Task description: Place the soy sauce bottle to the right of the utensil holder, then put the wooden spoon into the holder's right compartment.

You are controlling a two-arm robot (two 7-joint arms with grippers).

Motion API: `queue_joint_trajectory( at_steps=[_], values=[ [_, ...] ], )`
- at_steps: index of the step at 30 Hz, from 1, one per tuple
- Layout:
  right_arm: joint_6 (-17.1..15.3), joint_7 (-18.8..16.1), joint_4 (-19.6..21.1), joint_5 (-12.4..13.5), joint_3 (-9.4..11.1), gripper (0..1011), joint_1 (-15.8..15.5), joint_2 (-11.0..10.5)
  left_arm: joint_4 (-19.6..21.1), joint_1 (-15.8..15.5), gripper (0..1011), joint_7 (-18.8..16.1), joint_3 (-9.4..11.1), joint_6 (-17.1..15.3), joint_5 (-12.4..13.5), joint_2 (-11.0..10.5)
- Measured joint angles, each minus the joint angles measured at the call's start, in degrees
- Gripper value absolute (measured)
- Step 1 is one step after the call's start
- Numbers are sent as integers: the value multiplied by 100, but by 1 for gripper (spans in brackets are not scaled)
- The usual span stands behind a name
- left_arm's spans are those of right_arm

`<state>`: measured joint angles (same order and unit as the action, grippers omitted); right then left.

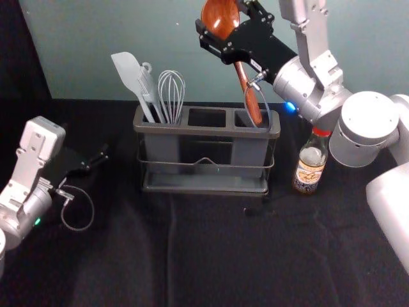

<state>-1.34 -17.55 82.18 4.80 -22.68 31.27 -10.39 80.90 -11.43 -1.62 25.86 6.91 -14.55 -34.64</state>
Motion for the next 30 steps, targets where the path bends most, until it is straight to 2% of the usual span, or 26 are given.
queue_joint_trajectory(
  at_steps=[9,19,30],
  values=[
    [162,-15,-399,-58,-11,839,113,90,0,0,1005,0,0,0,0,0],
    [202,-43,-473,-81,-6,838,88,98,0,0,1005,0,0,0,0,0],
    [-120,-22,48,-69,48,838,-263,-20,0,0,1005,0,0,0,0,0]
  ],
)
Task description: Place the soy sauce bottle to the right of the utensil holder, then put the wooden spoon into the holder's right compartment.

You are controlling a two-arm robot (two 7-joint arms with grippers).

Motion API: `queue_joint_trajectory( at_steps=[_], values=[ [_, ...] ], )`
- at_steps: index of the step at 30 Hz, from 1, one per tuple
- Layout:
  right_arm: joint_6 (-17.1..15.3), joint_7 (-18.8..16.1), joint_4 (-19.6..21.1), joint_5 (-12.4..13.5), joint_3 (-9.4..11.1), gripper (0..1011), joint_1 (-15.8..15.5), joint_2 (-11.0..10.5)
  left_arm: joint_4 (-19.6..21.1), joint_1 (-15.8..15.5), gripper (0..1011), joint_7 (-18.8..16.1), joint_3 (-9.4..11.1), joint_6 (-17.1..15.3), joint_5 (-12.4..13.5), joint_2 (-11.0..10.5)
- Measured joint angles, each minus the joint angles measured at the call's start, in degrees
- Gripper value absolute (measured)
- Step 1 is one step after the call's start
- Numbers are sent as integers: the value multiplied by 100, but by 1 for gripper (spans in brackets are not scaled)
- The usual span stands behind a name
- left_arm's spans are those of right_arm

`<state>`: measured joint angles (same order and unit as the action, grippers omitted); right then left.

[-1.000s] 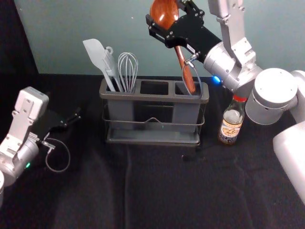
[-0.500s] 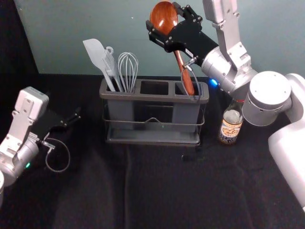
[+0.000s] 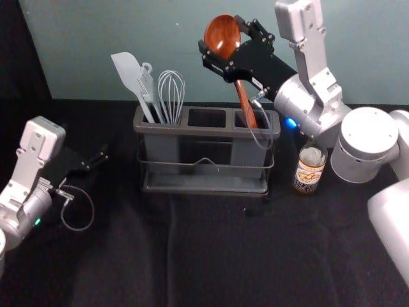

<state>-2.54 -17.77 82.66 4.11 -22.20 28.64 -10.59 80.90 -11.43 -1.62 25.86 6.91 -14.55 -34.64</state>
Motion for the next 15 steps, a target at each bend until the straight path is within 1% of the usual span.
queue_joint_trajectory(
  at_steps=[5,8,9,12,14,15],
  values=[
    [-164,10,302,15,34,838,-183,-92,0,0,1005,0,0,0,0,0],
    [-284,10,585,68,99,839,-354,-186,0,0,1005,0,0,0,0,0],
    [-284,10,585,68,99,839,-354,-186,0,0,1005,0,0,0,0,0],
    [-294,-46,809,162,168,839,-510,-308,0,0,1005,0,0,0,0,0],
    [-366,-109,902,247,208,839,-567,-363,0,0,1005,0,0,0,0,0],
    [-444,-171,989,332,237,838,-618,-414,0,0,1005,0,0,0,0,0]
  ],
)
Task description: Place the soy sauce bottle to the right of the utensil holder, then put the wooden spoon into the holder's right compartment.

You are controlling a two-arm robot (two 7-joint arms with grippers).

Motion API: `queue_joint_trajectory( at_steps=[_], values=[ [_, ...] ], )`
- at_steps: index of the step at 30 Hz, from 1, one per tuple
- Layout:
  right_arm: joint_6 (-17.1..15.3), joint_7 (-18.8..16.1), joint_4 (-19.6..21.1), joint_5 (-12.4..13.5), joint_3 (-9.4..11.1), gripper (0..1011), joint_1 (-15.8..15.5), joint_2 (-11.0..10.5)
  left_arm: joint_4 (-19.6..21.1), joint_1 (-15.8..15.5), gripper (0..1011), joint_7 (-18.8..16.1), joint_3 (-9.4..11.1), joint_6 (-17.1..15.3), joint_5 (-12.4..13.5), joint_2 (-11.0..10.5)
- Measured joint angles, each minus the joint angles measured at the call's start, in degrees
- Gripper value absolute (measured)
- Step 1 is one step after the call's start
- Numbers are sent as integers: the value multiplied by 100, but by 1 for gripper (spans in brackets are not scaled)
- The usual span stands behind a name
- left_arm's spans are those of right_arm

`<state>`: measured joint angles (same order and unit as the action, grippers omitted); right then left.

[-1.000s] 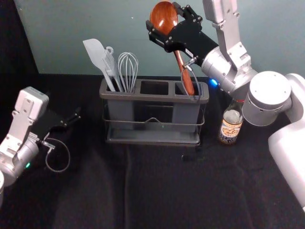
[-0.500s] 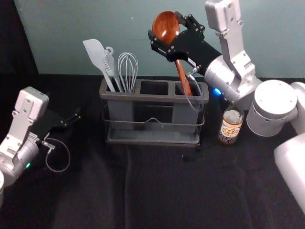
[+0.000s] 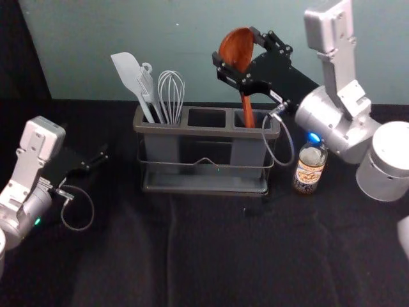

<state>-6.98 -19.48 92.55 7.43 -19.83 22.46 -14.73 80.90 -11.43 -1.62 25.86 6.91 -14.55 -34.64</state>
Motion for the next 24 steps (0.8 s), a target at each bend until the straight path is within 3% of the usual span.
queue_joint_trajectory(
  at_steps=[10,24],
  values=[
    [-210,-134,210,278,23,839,-213,-244,0,0,1005,0,0,0,0,0],
    [-229,-8,145,342,-17,839,-329,-322,0,0,1005,0,0,0,0,0]
  ],
)
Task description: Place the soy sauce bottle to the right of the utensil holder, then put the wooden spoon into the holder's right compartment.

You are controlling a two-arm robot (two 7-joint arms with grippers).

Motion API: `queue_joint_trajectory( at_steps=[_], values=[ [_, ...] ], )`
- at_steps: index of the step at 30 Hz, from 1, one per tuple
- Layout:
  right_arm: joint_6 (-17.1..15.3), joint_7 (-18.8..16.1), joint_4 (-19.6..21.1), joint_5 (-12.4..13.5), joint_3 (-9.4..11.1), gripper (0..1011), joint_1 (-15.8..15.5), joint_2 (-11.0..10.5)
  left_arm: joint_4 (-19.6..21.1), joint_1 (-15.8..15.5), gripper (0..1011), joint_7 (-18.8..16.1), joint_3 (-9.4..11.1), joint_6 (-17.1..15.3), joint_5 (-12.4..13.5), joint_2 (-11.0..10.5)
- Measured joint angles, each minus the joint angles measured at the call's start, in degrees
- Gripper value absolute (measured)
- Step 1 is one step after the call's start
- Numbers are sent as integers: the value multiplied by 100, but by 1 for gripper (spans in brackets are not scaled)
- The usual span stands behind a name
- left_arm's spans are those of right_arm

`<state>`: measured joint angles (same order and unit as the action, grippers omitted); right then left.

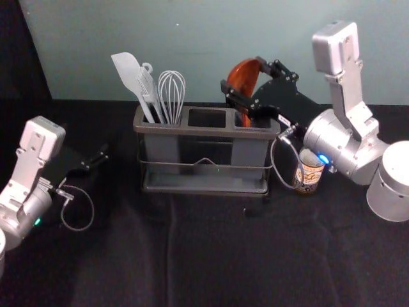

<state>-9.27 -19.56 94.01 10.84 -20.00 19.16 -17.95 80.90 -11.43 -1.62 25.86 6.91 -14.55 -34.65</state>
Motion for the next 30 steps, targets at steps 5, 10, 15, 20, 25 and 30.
queue_joint_trajectory(
  at_steps=[5,10,15,20,25,30],
  values=[
    [11,47,-41,10,1,839,-70,-4,0,0,1005,0,0,0,0,0],
    [33,55,-102,29,10,839,-88,5,0,0,1005,0,0,0,0,0],
    [26,42,-161,98,19,839,-84,14,0,0,1005,0,0,0,0,0],
    [24,31,-167,104,21,838,-81,17,0,0,1005,0,0,0,0,0],
    [28,30,-166,95,20,839,-80,19,0,0,1005,0,0,0,0,0],
    [31,31,-164,89,18,886,-80,20,0,0,1005,0,0,0,0,0]
  ],
)
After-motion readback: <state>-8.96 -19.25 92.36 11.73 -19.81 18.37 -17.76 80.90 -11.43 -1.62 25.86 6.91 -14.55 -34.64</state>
